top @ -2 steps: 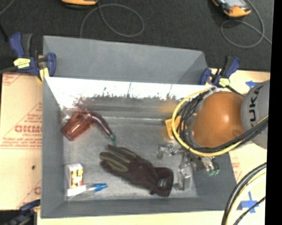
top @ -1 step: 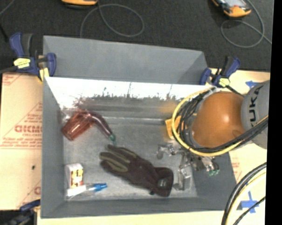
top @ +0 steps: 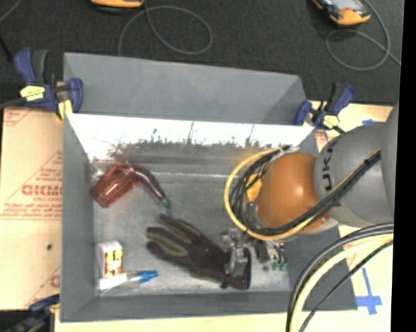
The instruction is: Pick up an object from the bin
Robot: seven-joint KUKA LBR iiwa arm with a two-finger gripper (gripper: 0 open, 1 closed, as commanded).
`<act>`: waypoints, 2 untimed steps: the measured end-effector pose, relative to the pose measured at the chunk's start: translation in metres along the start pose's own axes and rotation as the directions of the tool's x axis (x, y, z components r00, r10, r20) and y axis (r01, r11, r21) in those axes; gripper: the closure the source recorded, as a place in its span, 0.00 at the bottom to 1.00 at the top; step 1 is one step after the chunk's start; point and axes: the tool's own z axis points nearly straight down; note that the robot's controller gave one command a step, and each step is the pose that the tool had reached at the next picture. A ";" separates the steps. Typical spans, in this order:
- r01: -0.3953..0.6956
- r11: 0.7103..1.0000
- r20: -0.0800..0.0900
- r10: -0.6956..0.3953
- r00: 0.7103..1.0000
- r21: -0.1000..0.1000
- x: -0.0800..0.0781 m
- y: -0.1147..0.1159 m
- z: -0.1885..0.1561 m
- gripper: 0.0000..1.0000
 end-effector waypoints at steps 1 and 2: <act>0.001 1.000 0.000 -0.001 1.000 0.000 0.000 0.000 0.000 1.00; -0.040 0.999 0.004 0.040 0.999 0.001 -0.011 -0.004 -0.140 1.00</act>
Offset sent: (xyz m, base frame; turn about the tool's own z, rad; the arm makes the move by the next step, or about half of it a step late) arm 0.0075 -0.0018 0.1393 0.0446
